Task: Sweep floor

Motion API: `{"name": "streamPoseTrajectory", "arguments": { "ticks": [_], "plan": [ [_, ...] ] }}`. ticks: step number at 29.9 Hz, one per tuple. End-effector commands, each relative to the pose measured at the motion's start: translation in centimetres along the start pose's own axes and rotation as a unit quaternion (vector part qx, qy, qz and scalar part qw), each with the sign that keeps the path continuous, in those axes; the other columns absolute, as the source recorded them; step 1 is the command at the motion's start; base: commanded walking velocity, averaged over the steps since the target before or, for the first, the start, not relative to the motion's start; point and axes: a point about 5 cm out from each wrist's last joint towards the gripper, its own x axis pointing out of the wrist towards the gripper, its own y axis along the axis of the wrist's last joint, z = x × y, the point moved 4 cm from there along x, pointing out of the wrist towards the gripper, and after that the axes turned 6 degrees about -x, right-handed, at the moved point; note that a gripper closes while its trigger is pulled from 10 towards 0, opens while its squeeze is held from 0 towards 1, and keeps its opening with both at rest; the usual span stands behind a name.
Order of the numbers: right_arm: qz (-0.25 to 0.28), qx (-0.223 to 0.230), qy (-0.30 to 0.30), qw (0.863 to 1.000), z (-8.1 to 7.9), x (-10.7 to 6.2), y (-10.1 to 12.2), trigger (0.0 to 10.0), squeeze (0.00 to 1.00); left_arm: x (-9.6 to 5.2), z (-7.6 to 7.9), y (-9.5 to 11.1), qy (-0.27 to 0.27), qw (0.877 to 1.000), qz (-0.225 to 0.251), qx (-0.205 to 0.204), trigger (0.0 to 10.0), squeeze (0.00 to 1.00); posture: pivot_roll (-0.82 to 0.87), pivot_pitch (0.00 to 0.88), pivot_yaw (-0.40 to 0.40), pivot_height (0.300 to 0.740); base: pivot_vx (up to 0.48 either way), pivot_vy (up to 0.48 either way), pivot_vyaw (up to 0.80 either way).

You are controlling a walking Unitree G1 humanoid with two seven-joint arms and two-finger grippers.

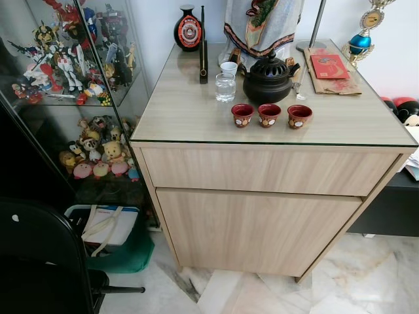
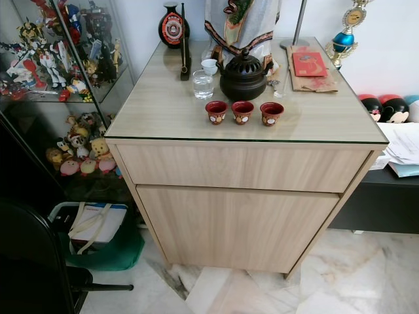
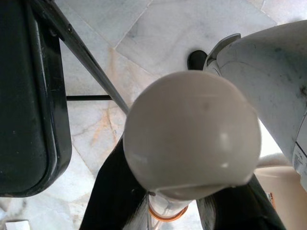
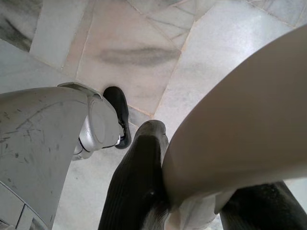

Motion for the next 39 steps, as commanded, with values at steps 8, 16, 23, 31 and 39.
{"name": "streamPoseTrajectory", "arguments": {
  "ticks": [8, 16, 23, 31, 39],
  "plan": [
    [0.132, -0.009, 0.075, 0.988, -6.0, 0.2, 11.0, 10.0, 0.0, 0.1, -1.2, 3.2, 0.067, 0.98, 0.094, -0.16, 10.0, 0.0, -0.01, 0.0, -0.138, 0.74, 0.0, 0.0, 0.0],
    [0.133, -0.004, 0.074, 0.988, -6.0, 0.2, 11.0, 10.0, 0.0, -0.2, -2.0, 3.2, 0.071, 0.979, 0.099, -0.163, 10.0, 0.0, -0.01, 0.0, -0.138, 0.74, 0.0, 0.0, 0.0],
    [0.133, 0.012, 0.073, 0.988, -6.0, 0.2, 11.2, 10.0, 0.0, -0.2, -1.9, 3.6, 0.073, 0.977, 0.112, -0.165, 10.0, 0.0, -0.01, 0.0, -0.121, 0.74, 0.0, 0.0, 0.0],
    [0.118, -0.004, 0.059, 0.991, -6.0, 0.3, 9.9, 10.0, 0.0, -0.2, -1.7, 5.5, 0.069, 0.977, 0.142, -0.143, 10.0, 0.0, -0.03, 0.0, -0.075, 0.74, 0.0, 0.0, 0.0],
    [0.059, 0.055, 0.032, 0.996, -4.9, 0.3, 4.3, 10.0, 0.0, -0.2, -1.6, 8.2, 0.053, 0.981, 0.168, -0.084, 10.0, 0.0, -0.06, 0.0, -0.034, 0.74, 0.0, 0.0, 0.0]
  ]
}}
